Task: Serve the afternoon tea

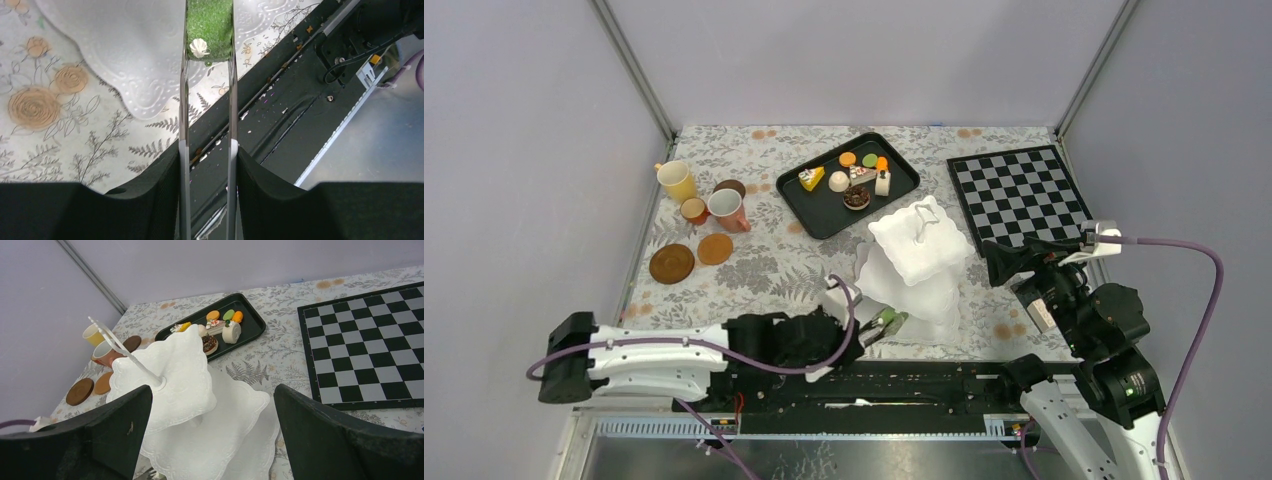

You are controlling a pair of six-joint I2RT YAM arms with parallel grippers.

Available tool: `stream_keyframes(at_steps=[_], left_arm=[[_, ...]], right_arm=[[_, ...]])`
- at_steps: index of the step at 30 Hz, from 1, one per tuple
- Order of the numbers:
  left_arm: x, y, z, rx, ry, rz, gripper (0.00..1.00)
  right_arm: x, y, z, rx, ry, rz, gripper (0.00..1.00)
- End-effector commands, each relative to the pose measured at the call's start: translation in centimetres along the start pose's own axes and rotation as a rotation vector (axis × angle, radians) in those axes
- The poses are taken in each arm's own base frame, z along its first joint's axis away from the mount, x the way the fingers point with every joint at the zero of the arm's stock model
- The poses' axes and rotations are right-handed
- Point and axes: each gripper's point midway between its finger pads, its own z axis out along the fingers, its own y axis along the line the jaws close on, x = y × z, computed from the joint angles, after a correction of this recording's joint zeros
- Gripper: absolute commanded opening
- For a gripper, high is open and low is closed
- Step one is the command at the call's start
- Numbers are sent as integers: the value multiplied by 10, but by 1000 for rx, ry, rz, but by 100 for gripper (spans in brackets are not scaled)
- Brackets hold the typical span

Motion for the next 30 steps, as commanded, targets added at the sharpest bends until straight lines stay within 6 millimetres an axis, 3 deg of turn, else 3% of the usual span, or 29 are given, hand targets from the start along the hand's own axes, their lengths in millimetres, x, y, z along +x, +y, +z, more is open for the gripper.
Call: stream_keyframes(at_steps=[1,7,13,19,30], left_arm=[[-41,-26,13,-12,-230,56,24],[-40,-41,37,-118,-292,170,23],[-36,-49,63,-150,-298,181,23],[-46,-54,77,-197,-342,185,25],[-46,-66,113,-244,-325,230,28]], right_arm=[[-11,5,3,-19,-53,20,98],[-10,5,6,-18,-46,18,98],[-12,6,5,-25,-51,19,98],[-12,8,2,-35,-51,26,98],[-12,11,0,-48,-55,38,98]])
